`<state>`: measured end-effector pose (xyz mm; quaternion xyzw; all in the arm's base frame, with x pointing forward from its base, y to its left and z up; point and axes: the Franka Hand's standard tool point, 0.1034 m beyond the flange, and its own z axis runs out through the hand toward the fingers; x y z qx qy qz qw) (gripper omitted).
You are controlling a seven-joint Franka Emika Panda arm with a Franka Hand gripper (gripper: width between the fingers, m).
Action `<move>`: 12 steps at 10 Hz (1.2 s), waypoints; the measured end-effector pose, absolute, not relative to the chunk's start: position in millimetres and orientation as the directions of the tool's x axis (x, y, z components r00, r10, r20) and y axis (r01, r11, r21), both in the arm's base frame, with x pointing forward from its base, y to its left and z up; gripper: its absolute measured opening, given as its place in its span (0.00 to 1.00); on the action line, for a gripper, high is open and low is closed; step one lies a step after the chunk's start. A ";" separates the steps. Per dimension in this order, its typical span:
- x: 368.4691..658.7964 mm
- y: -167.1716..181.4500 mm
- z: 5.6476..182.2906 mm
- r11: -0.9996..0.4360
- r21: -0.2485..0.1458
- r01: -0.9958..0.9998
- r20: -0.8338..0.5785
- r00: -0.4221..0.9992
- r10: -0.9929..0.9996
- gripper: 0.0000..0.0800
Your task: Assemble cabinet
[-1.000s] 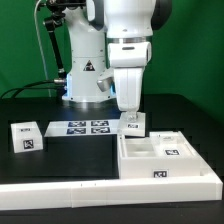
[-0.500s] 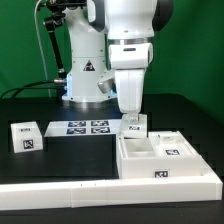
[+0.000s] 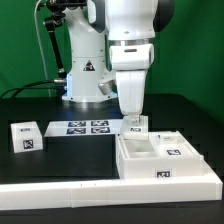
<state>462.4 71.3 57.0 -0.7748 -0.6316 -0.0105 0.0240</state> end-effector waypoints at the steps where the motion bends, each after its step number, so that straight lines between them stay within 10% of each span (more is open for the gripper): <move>1: 462.7 70.0 56.6 -0.196 -0.024 0.980 0.047 0.197 0.979 0.09; 12: 485.3 60.9 55.2 -0.060 0.005 0.998 0.064 0.060 0.996 0.09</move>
Offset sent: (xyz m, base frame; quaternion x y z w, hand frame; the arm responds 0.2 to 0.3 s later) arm 0.0085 -0.0064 -0.0070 0.0156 0.0002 -0.0603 0.9981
